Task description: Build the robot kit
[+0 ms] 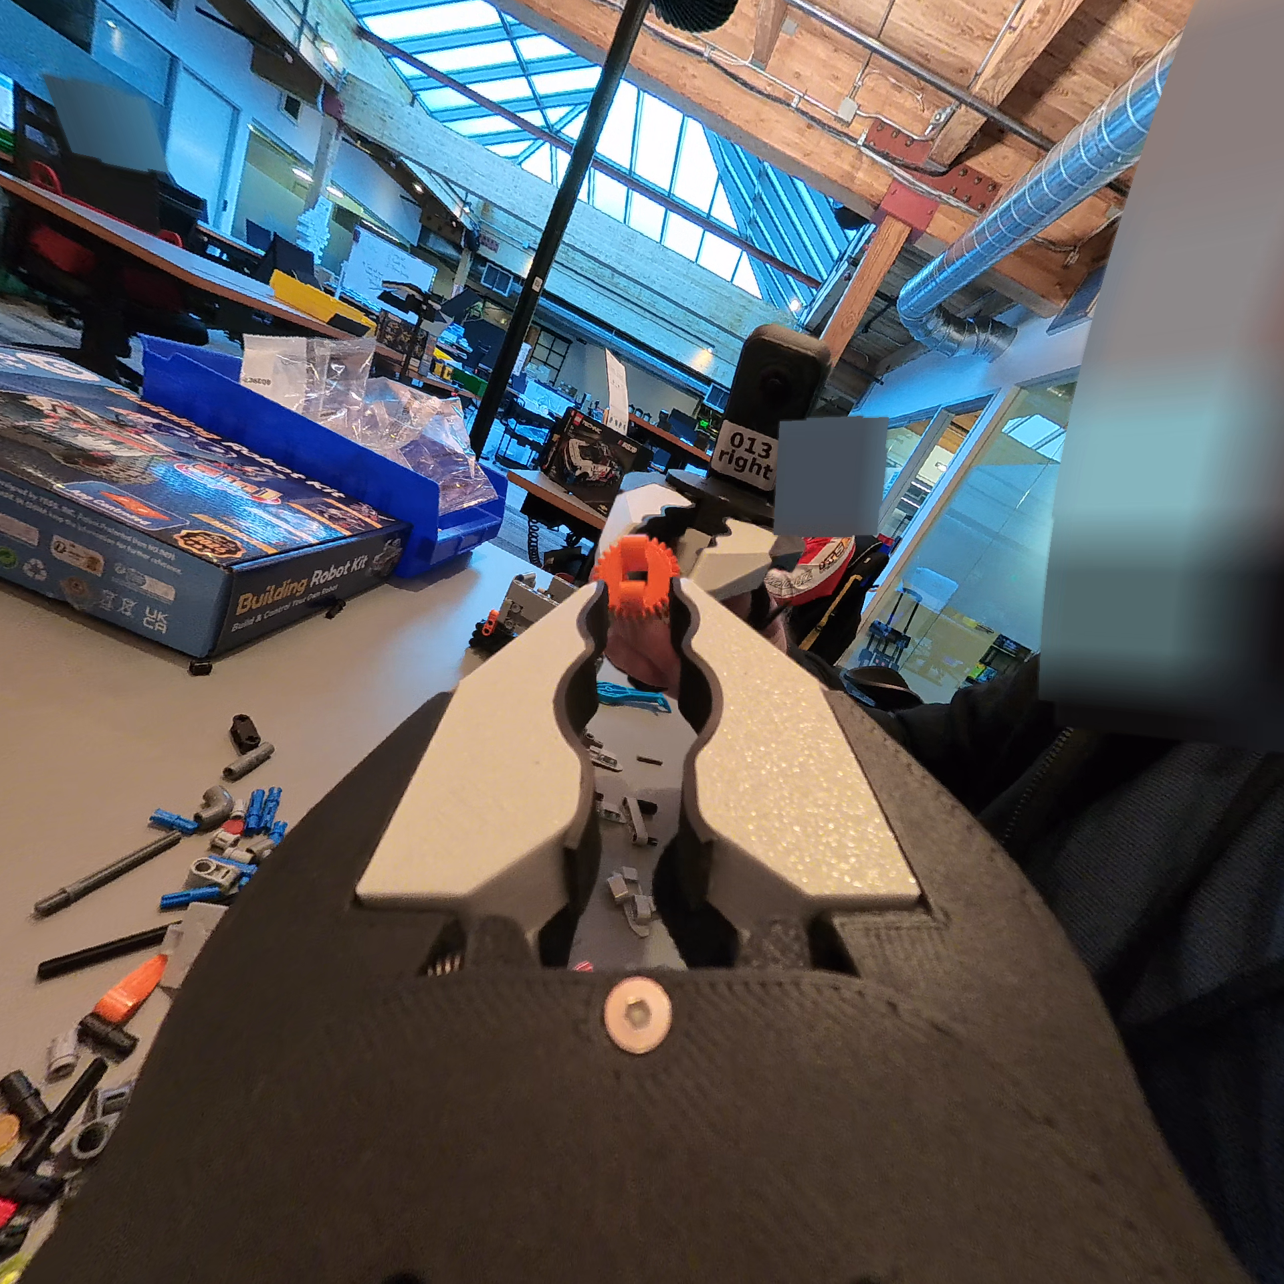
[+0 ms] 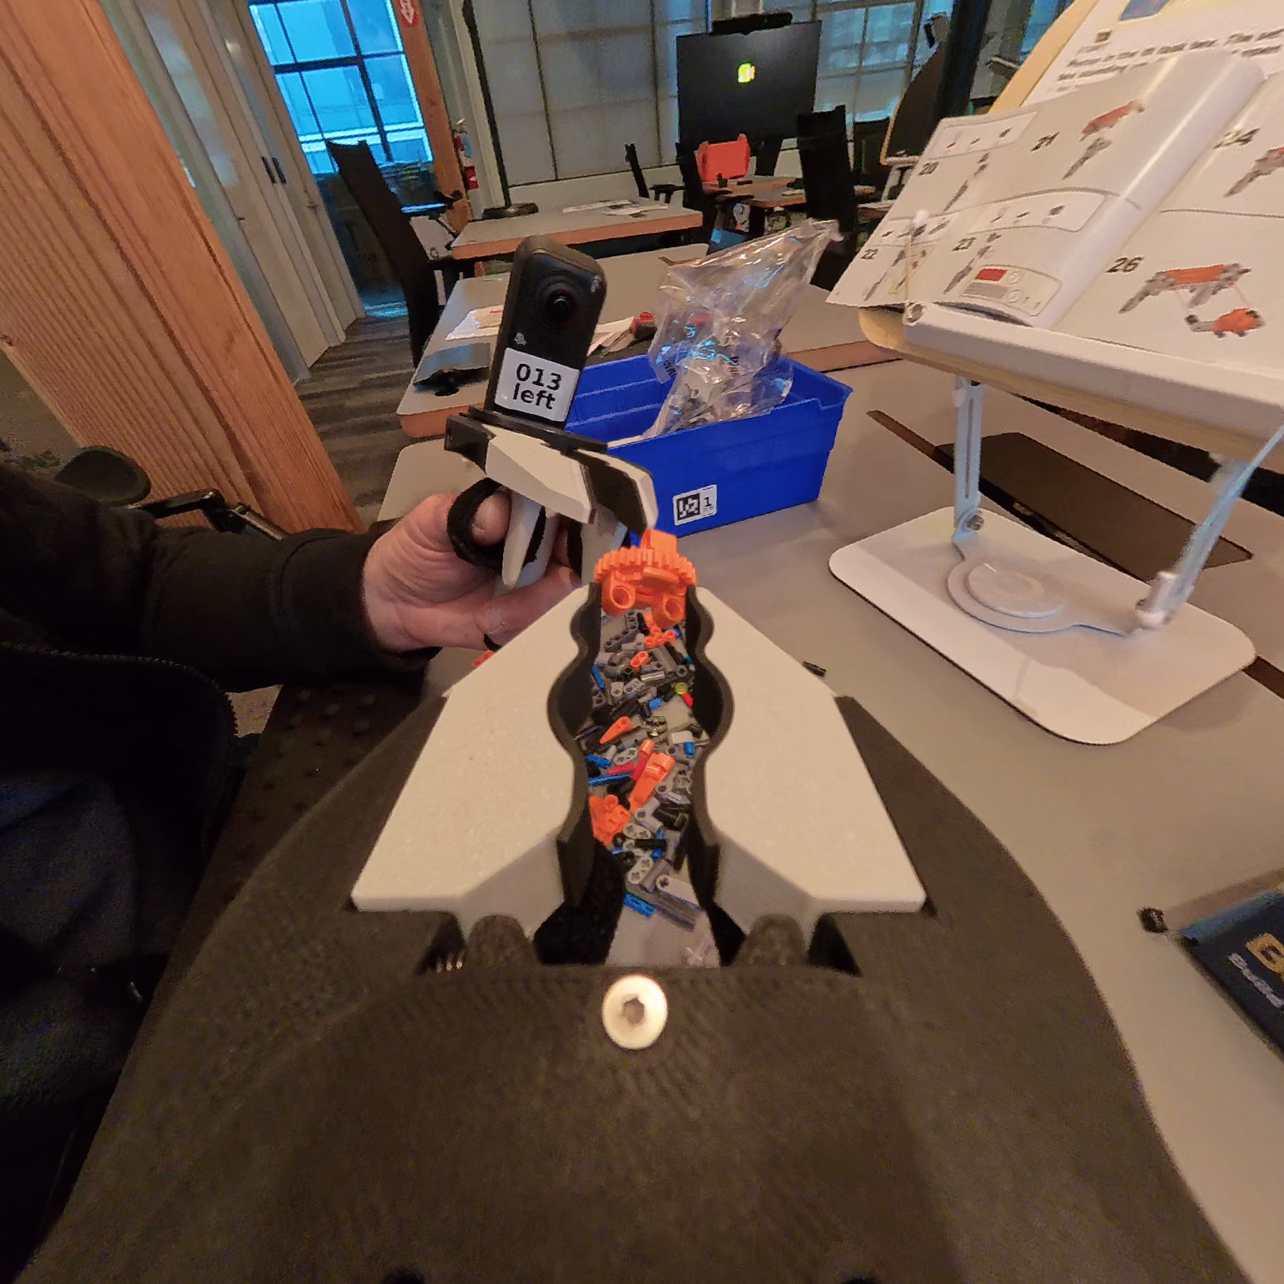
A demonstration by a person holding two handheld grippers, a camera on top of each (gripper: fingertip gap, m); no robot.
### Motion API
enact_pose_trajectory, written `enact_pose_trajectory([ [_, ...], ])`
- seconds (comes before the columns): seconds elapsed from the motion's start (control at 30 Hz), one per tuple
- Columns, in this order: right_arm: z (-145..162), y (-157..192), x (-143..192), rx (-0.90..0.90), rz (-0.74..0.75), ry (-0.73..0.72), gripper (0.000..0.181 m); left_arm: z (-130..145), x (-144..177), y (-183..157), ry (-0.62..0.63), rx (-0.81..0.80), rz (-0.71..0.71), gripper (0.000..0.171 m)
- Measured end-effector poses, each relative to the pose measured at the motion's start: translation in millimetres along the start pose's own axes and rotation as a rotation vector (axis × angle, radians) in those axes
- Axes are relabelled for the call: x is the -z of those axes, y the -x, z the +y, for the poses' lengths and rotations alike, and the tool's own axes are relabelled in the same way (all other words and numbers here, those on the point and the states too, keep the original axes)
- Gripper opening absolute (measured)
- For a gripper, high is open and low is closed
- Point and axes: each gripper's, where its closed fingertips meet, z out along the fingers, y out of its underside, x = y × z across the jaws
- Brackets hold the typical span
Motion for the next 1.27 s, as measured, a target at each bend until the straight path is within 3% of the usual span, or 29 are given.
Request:
enact_pose_trajectory([
  [0.37, -5, -37, 78, -0.033, 0.186, -0.093, 0.022, 11, -6, -1, 0.070, -0.033, -0.017, 0.015],
  [0.7, 18, -52, 130, -0.063, 0.312, -0.090, 0.022, 62, -30, -6, 0.349, -0.164, -0.040, 0.017],
  [1.27, 29, -59, 142, -0.088, 0.338, -0.078, 0.022, 137, -62, -12, 0.686, -0.276, -0.030, 0.022],
])
